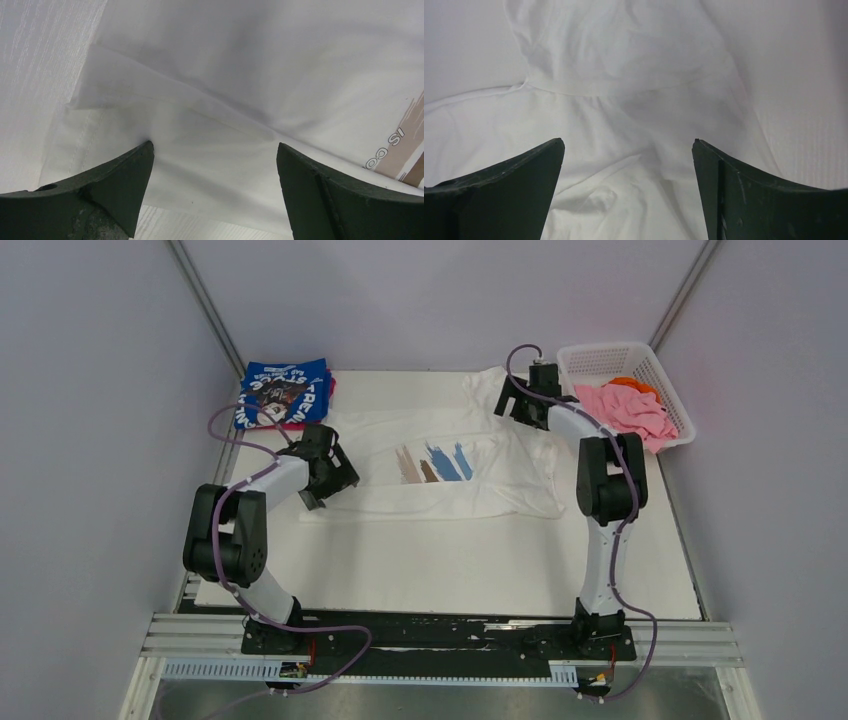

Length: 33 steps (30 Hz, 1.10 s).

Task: Fold and stack the t-shirts
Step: Fold the flattened tshirt in 1/3 of the way

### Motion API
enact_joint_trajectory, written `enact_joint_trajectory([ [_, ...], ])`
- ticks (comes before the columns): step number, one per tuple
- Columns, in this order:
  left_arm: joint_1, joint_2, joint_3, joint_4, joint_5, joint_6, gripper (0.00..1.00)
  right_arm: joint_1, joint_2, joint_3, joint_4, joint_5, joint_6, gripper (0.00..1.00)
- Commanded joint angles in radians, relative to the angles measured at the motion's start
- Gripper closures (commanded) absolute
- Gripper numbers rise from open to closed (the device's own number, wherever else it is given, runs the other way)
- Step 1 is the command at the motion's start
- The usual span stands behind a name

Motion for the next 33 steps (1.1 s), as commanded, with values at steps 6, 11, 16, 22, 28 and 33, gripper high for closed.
enact_joint_trajectory([
  [6, -0.024, -0.107, 0.002, 0.015, 0.002, -0.022, 0.00, 0.084, -0.462, -0.354, -0.069, -0.018, 0.066, 0.00],
  [11, -0.051, -0.092, 0.011, 0.066, 0.042, -0.036, 0.00, 0.106, -0.673, -0.674, -0.066, -0.123, 0.219, 0.00],
  [16, -0.053, -0.036, -0.010, 0.083, 0.046, -0.031, 0.00, 0.102, -0.659, -0.773, -0.040, -0.130, 0.223, 0.00],
  [22, -0.053, 0.017, -0.048, 0.037, -0.044, -0.041, 0.00, 0.053, -0.584, -0.857, -0.077, -0.075, 0.309, 0.00],
  [28, -0.059, -0.015, -0.106, -0.022, -0.007, -0.034, 0.00, -0.023, -0.647, -0.975, -0.138, -0.065, 0.331, 0.00],
  [33, -0.115, -0.162, -0.220, -0.076, 0.017, -0.065, 0.00, -0.032, -0.766, -1.070, -0.223, -0.073, 0.345, 0.00],
])
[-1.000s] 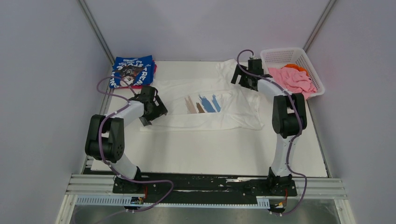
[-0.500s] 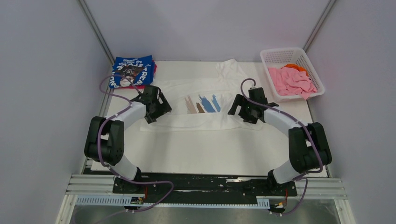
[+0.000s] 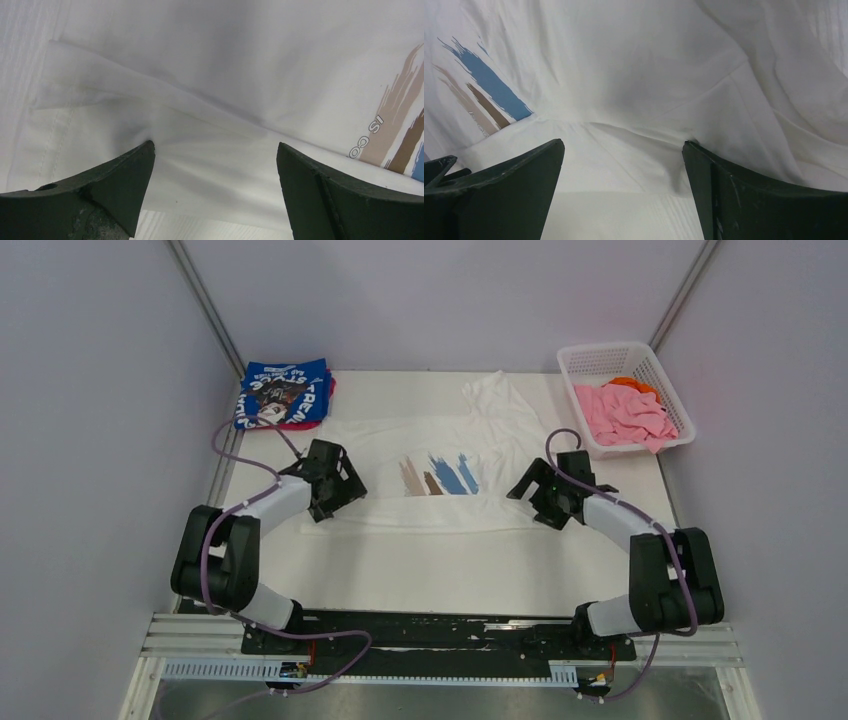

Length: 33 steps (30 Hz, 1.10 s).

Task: Fold and stack the t-shirts
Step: Fold the flattened tshirt in 1/3 of the way

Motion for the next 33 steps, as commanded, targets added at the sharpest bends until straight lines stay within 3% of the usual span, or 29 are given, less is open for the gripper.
enact_joint_trajectory([
  [1, -0.058, -0.109, -0.125, -0.163, 0.026, -0.035, 0.00, -0.016, -0.061, -0.124, -0.266, 0.071, 0.017, 0.00],
  [10, -0.215, -0.261, -0.263, -0.249, 0.039, -0.148, 0.00, -0.016, -0.290, -0.197, -0.456, 0.049, 0.098, 0.00],
  [18, -0.238, -0.363, -0.271, -0.299, 0.025, -0.171, 0.00, -0.015, -0.356, -0.201, -0.499, 0.065, 0.142, 0.00],
  [22, -0.240, -0.406, -0.194, -0.308, -0.010, -0.139, 0.00, -0.011, -0.439, -0.128, -0.486, 0.132, 0.087, 0.00],
  [28, -0.220, -0.366, -0.005, -0.318, -0.186, -0.072, 0.00, -0.010, -0.607, -0.054, -0.333, 0.113, -0.010, 0.00],
  [33, -0.095, -0.252, 0.118, -0.241, -0.180, -0.001, 0.00, -0.012, -0.691, -0.088, -0.217, 0.114, -0.025, 0.00],
])
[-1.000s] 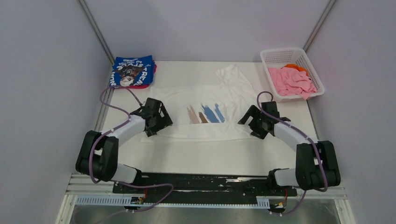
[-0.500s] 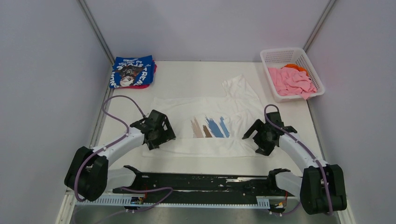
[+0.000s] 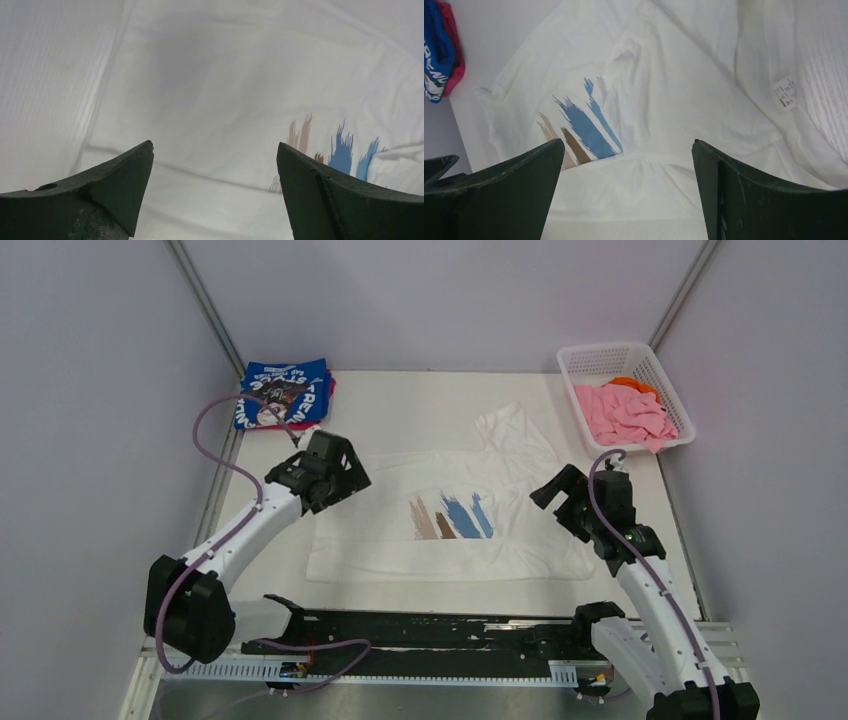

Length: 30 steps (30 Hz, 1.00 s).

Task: Fold and stack the t-shirts
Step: Grab the side of the flattened tshirt furthest away from the robot with both arms

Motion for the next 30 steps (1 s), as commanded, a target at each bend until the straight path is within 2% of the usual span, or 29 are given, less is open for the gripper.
enact_joint_trajectory([
  [1, 0.113, 0.117, 0.083, 0.114, -0.030, 0.089, 0.00, -0.001, -0.052, -0.008, 0.144, 0.016, -0.048, 0.00],
  [5, 0.219, 0.275, 0.165, 0.238, 0.052, 0.143, 0.00, -0.001, -0.062, -0.030, 0.200, 0.016, -0.076, 0.00],
  [9, 0.272, 0.476, 0.336, 0.209, 0.003, 0.185, 0.00, -0.001, -0.034, -0.034, 0.226, 0.026, -0.111, 0.00],
  [13, 0.319, 0.640, 0.471, 0.197, 0.028, 0.194, 0.09, 0.000, 0.015, -0.036, 0.248, 0.052, -0.130, 0.00],
  [17, 0.332, 0.764, 0.584, 0.175, 0.076, 0.202, 0.20, -0.001, 0.071, -0.030, 0.255, 0.064, -0.152, 0.00],
  [20, 0.331, 0.838, 0.656, 0.110, 0.092, 0.210, 0.38, -0.002, 0.099, -0.031, 0.255, 0.116, -0.156, 0.00],
  [22, 0.333, 0.849, 0.659, 0.094, 0.078, 0.203, 0.45, -0.002, 0.114, -0.032, 0.258, 0.120, -0.157, 0.00],
  [25, 0.331, 0.845, 0.637, 0.114, 0.081, 0.200, 0.49, -0.002, 0.131, -0.032, 0.264, 0.123, -0.161, 0.00],
  [27, 0.332, 0.841, 0.627, 0.124, 0.092, 0.197, 0.57, -0.001, 0.141, -0.032, 0.264, 0.124, -0.162, 0.00],
  [30, 0.331, 0.836, 0.623, 0.125, 0.099, 0.194, 0.73, -0.002, 0.148, -0.031, 0.264, 0.125, -0.163, 0.00],
])
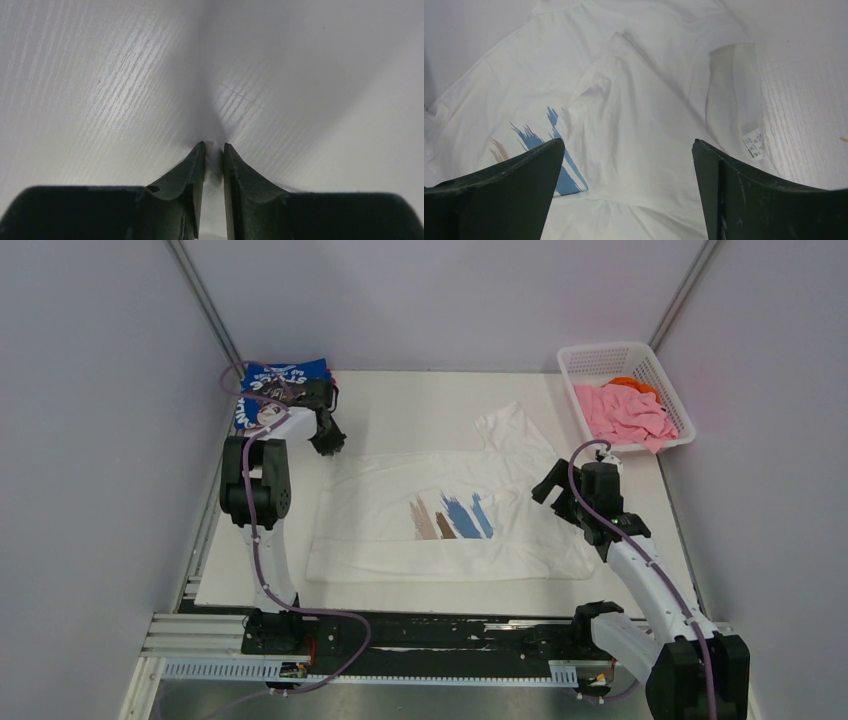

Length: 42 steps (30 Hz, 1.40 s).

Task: Fold and stack the t-shirts
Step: Grab the side of the flattened tshirt furthest away from the robot with both arms

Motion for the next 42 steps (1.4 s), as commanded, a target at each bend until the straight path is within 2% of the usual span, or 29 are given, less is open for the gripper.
enact_joint_trajectory([
  [1, 0.001, -0.024, -0.003, 0.000, 0.014, 0.002, 0.82, 0.000, 0.006, 0.000, 0.054, 0.024, -0.023, 0.00],
  [2, 0.001, -0.027, -0.006, 0.002, 0.015, 0.004, 0.88, -0.002, 0.006, 0.000, 0.054, 0.026, -0.023, 0.00],
  [3, 0.001, -0.031, -0.005, 0.002, 0.015, 0.004, 0.98, -0.001, 0.007, 0.000, 0.054, 0.028, -0.024, 0.00],
  [4, 0.002, -0.033, -0.005, 0.002, 0.012, 0.011, 1.00, -0.001, 0.006, 0.000, 0.053, 0.031, -0.025, 0.00],
  [14, 0.002, -0.147, -0.046, -0.002, -0.105, 0.051, 1.00, -0.001, 0.035, 0.047, 0.046, 0.052, -0.031, 0.00],
  [18, 0.001, -0.173, -0.048, -0.016, -0.130, 0.059, 1.00, -0.002, 0.153, 0.166, 0.058, 0.088, -0.044, 0.00],
  [22, 0.001, -0.187, -0.088, 0.012, -0.118, 0.053, 1.00, 0.000, 0.278, 0.271, 0.162, 0.026, -0.089, 0.00],
  [27, 0.001, -0.166, -0.070, -0.007, -0.110, 0.052, 1.00, 0.019, 0.565, 0.530, 0.186, 0.003, -0.173, 0.05],
  [35, 0.002, -0.162, -0.073, -0.009, -0.104, 0.050, 1.00, 0.100, 1.062, 1.056, 0.142, 0.037, -0.295, 0.22],
  [38, 0.002, -0.161, -0.074, -0.016, -0.109, 0.045, 1.00, 0.113, 1.248, 1.240, 0.095, 0.071, -0.316, 0.25],
  [42, 0.002, -0.162, -0.069, -0.023, -0.123, 0.051, 1.00, 0.117, 1.412, 1.434, 0.029, 0.114, -0.337, 0.25],
])
